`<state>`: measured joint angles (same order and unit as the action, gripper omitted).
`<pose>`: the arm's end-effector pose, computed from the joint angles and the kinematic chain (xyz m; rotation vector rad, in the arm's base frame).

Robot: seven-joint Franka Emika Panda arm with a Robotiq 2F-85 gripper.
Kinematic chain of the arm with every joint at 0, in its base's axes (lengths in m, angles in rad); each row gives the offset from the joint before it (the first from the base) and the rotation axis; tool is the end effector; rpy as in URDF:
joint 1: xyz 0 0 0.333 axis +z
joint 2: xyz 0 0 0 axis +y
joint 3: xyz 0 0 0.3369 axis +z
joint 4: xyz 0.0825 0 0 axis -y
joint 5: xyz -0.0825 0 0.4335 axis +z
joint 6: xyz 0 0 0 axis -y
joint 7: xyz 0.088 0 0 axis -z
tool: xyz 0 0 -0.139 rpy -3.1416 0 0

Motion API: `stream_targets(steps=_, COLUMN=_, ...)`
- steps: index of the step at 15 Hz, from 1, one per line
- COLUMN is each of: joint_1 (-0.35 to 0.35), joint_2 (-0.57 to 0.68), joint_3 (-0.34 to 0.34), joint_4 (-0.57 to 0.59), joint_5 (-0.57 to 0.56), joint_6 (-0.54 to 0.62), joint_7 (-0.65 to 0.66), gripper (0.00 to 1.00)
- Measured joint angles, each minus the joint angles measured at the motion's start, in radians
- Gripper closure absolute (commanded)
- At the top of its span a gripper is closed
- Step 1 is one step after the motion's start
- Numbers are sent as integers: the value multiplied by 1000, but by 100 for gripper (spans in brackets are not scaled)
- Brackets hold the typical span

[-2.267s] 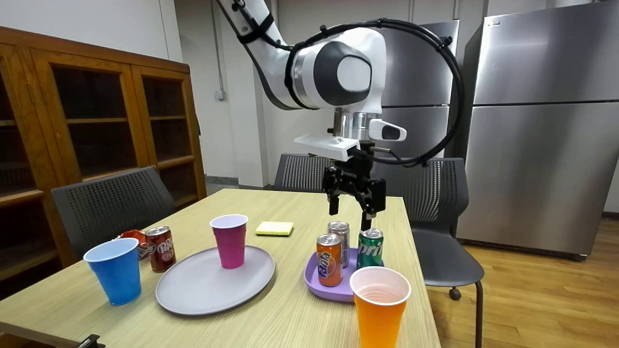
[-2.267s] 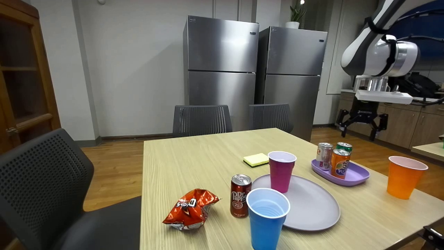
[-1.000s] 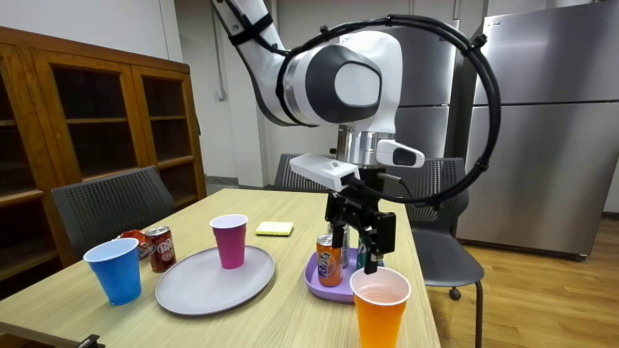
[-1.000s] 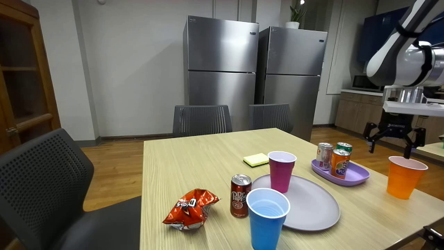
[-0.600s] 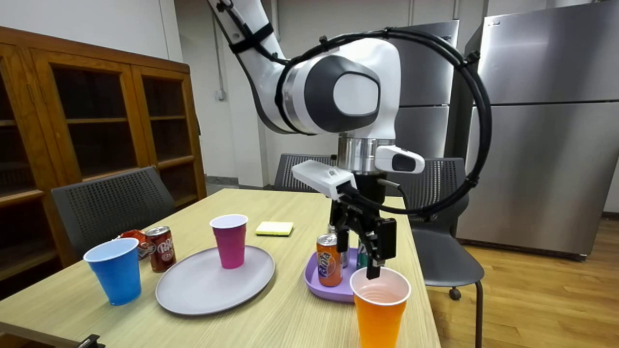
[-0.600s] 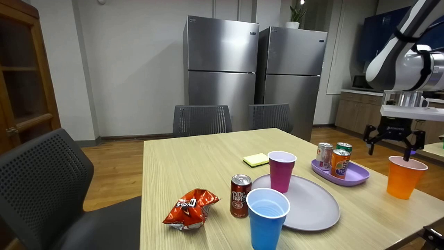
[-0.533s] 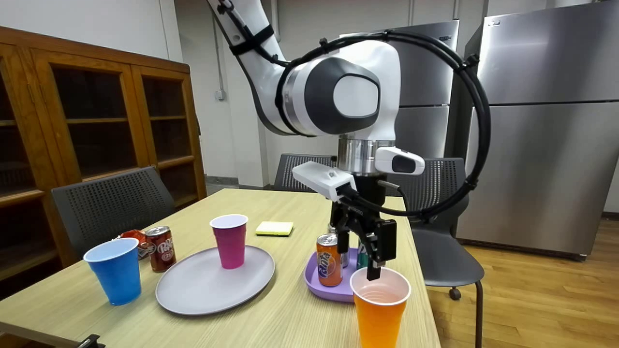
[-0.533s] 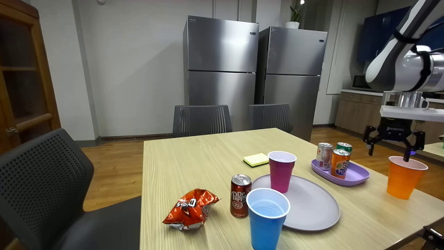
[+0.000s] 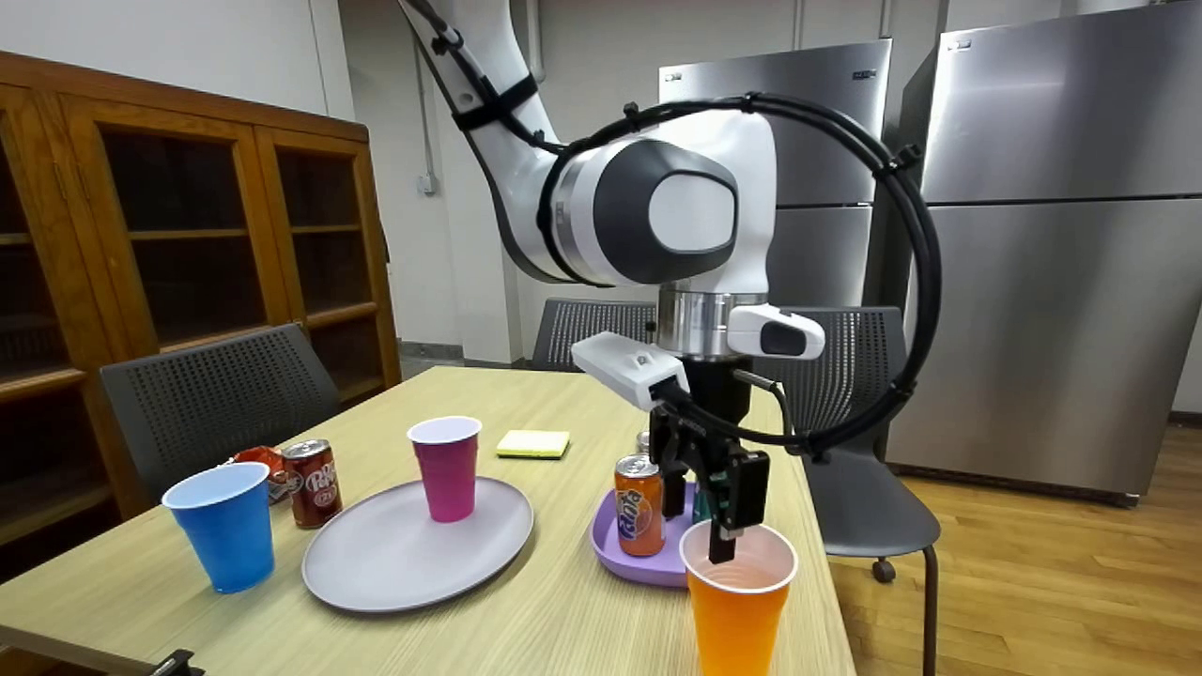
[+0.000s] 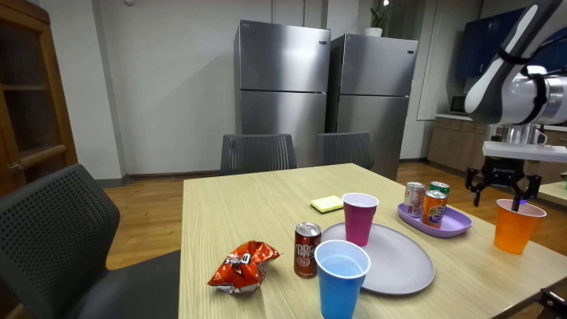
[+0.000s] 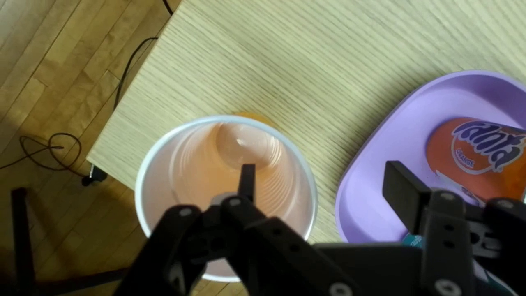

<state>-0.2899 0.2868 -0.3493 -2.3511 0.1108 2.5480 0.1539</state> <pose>0.4231 -0.3264 0.1562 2.8229 -1.3246 -0.1181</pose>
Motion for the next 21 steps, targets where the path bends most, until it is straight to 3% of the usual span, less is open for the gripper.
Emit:
stream_targets(steps=5, joint_1=0, joint_2=3, joint_3=-2, joint_4=6, joint_5=0, joint_6=3, joint_7=5, gripper=88)
stream_targets(steps=7, joint_1=0, joint_2=3, joint_3=-5, joint_4=6, joint_5=0, joint_6=5, joint_7=6, gripper=100)
stream_targets(steps=21, joint_1=1, joint_2=-29, joint_3=-23, joint_4=-15, joint_5=-2, joint_6=7, joint_7=14, gripper=99)
